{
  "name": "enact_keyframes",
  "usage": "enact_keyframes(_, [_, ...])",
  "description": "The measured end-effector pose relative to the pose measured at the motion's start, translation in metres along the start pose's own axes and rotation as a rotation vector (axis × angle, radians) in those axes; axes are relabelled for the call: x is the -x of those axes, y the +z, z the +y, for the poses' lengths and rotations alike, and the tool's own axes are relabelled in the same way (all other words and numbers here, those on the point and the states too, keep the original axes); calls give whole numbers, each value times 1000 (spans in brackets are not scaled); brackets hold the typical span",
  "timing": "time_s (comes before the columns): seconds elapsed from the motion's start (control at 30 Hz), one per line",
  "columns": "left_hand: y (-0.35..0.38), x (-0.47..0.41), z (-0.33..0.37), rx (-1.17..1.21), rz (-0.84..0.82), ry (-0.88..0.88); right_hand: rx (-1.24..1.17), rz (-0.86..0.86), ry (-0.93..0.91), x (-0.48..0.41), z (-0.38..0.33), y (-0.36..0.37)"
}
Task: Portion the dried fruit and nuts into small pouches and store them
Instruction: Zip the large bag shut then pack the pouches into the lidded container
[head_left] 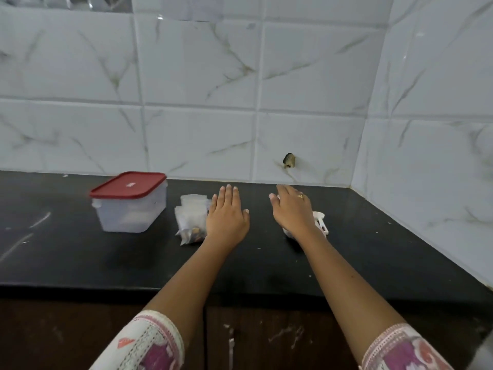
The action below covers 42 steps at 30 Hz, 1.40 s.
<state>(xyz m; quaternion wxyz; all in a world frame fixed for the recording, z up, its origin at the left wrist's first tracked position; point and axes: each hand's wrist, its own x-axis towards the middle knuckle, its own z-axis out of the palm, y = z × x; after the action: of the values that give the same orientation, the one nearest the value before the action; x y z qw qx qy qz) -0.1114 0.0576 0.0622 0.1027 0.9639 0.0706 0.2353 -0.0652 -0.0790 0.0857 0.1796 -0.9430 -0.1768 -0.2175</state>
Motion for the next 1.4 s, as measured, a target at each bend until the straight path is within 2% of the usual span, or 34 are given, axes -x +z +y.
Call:
enact_keyframes(0.27, [-27, -10, -43, -80, 5, -13, 31, -85, -95, -9, -52, 17])
enact_keyframes(0.67, [-17, -85, -134, -279, -51, -88, -34, -177, -183, -90, -126, 93])
enact_keyframes(0.73, [-30, -107, -150, -284, -76, -145, -123, -202, -182, -105, -140, 100])
enact_keyframes(0.9, [-77, -139, -212, -295, -229, -362, -561, -381, -52, -125, -191, 103])
enact_keyframes(1.03, [-98, -129, -260, -154, -324, -569, -691, -601, 106, -120, -223, 113])
enact_keyframes(1.17, [-95, -115, -279, 33, -330, -770, -767, -695, 192, -124, -237, 127])
enact_keyframes(1.4, [-85, -103, -282, 284, -127, -696, -718, -604, 258, -131, -249, 123])
